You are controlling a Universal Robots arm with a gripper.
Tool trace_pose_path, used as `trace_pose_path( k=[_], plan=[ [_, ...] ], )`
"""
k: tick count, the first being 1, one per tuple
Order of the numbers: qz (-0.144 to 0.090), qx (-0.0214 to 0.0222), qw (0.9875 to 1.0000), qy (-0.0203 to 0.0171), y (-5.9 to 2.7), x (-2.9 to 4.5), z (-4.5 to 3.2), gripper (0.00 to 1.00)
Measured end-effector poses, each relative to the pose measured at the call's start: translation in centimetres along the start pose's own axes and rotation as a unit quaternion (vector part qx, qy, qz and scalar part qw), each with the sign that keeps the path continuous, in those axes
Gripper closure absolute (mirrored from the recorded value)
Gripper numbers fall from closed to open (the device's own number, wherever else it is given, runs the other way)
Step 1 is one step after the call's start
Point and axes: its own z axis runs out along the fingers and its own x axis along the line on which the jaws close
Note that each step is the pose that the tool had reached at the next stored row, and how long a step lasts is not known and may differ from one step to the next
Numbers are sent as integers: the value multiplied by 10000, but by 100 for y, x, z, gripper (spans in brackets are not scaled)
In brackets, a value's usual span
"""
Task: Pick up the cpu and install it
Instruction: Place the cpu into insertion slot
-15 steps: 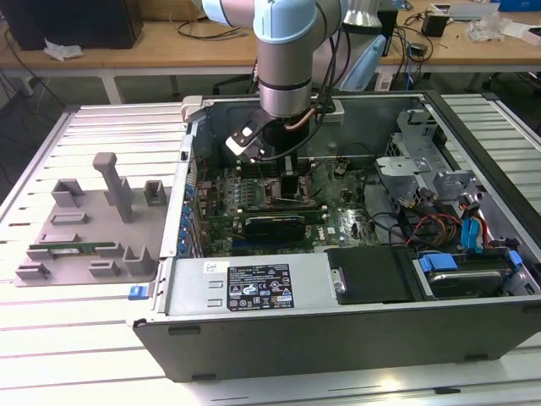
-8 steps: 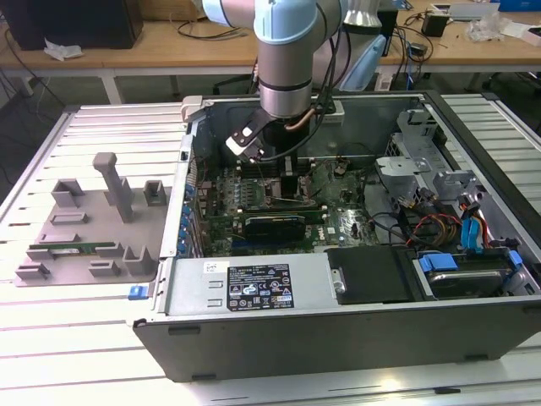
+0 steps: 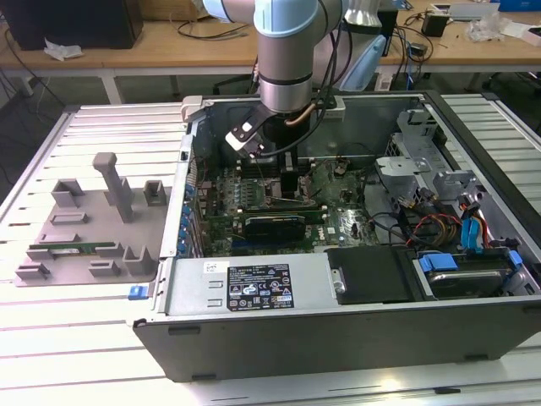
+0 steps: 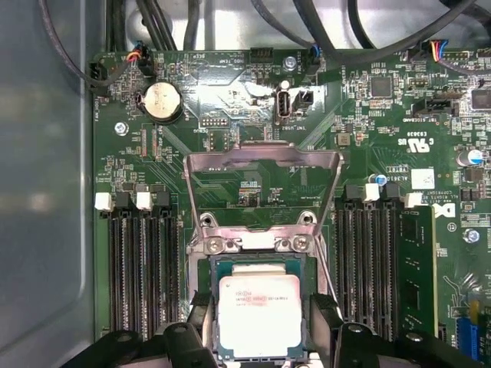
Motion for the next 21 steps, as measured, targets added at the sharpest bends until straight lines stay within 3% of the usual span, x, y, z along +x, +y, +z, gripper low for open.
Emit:
trace_pose_path(
  k=[7,8,10,15,21],
  plan=[
    [0,0,10000,0,0,0,-8,40],
    [0,0,10000,0,0,0,-9,53],
    [0,0,10000,-1,0,0,-11,53],
    [0,0,10000,0,1,0,-17,89],
    [-103,-1,9999,4,0,-1,-16,89]
  ],
)
